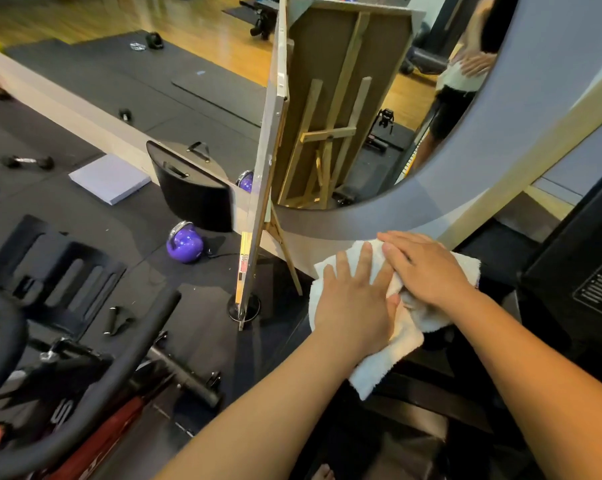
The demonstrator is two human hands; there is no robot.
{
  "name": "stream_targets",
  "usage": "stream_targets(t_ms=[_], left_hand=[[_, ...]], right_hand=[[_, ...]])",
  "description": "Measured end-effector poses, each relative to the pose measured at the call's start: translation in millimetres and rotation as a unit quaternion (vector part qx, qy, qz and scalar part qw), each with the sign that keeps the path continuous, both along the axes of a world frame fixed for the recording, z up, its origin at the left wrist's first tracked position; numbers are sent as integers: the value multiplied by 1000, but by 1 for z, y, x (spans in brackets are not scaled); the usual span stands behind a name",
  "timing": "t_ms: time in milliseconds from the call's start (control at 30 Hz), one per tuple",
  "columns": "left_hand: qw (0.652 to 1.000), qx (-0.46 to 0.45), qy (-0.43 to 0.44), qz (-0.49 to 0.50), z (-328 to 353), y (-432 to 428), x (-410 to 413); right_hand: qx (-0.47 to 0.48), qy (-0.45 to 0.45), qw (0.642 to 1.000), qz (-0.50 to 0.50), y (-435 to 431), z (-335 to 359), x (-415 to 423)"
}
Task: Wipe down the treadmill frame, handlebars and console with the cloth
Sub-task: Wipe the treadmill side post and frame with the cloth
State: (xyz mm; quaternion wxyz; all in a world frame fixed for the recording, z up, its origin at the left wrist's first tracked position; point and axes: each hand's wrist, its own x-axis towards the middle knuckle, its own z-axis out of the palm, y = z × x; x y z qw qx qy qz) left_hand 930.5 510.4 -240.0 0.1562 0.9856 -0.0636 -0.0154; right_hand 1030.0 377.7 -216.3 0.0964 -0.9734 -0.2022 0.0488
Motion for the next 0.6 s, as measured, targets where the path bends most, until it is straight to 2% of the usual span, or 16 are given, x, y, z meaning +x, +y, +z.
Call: stream_targets(t_ms=[133,233,367,533,600], left_hand=[[999,-38,29,-2,2,13,-29],[998,-44,50,8,3,16,-35],[998,-7,48,41,3,2,-7],[994,70,31,76,10,-28,29],[997,63,12,49,5,-25,32]], right_hand=[[-67,-84,994,0,9,-10,-24],[-98,-106,989,9,9,-13,-38],[-126,-78,989,14,15,-9,-14],[-125,28,990,-60,14,5,17],[-148,7,985,-85,10,6,12]])
